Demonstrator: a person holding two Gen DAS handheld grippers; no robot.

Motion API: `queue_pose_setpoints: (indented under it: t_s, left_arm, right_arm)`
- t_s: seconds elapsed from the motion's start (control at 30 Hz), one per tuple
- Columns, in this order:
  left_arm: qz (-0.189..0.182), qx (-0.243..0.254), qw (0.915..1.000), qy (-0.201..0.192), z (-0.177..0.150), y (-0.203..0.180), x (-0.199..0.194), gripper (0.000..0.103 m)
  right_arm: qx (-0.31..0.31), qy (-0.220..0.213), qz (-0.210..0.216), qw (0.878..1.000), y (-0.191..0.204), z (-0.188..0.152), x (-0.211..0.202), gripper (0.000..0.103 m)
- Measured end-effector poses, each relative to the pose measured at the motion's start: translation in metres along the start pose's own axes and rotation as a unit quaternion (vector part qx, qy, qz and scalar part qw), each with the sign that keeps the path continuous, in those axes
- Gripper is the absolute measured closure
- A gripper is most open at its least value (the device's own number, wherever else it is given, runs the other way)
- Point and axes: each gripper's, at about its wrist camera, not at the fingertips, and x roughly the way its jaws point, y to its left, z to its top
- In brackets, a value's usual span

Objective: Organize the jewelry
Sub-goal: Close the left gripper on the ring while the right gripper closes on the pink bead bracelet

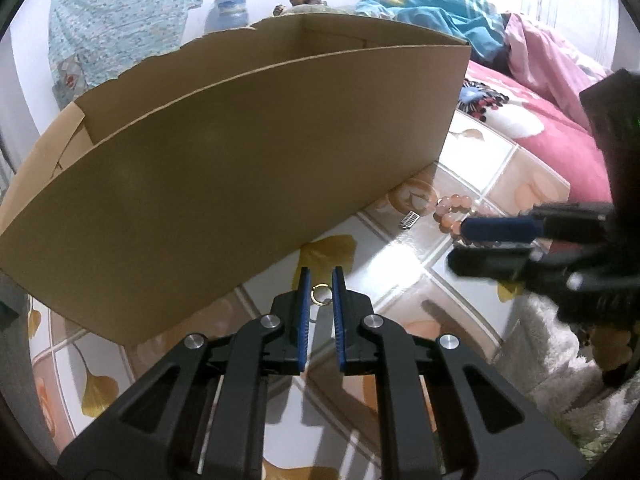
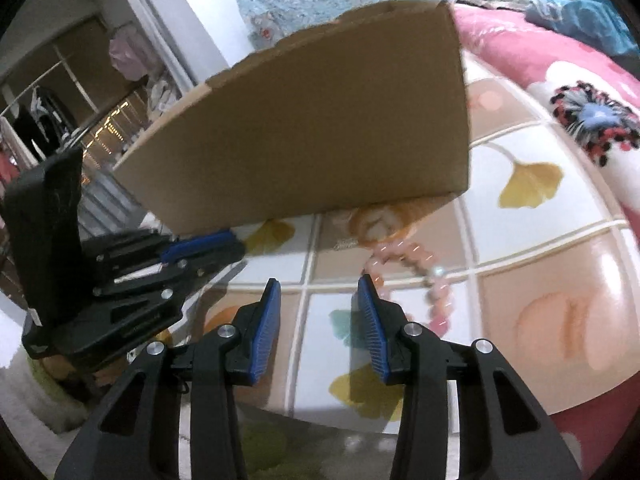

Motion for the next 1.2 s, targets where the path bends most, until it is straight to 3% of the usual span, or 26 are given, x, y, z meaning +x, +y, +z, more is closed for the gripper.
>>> queue_pose_setpoints:
  t_s: [0.17, 0.47, 0.63, 0.8, 1.2]
  left_arm:
    - [-0.006, -0.004, 1.0000, -0.004, -0.001, 0.004, 0.001, 0.093]
    - [-0.007, -0.006, 0.9999, -0.004, -0.003, 0.009, 0.001, 0.093]
    - [-0.006, -0.005, 1.0000, -0.004, -0.003, 0.010, 0.001, 0.093]
    - [-0.004, -0.004, 1.0000, -0.002, -0.002, 0.009, 0.002, 0.093]
    - [0.009, -0.008, 0.9999, -0.002, -0.001, 0.010, 0.000, 0.093]
  right_arm:
    - [-0.036, -0.018, -0.046, 0.998, 0.005, 0.006, -0.014, 0.064]
    - [-0.084, 0.024, -0.106, 0.991, 0.011, 0.005, 0.006, 0.064]
    - [-0.092, 0.029, -0.116, 0.989, 0.008, 0.003, 0.009, 0.068]
    - [-0.096, 0.029, -0.131, 0.986, 0.005, 0.004, 0.010, 0.082]
    - [-0.084, 0.013, -0.110, 0.990, -0.003, 0.007, -0.002, 0.081]
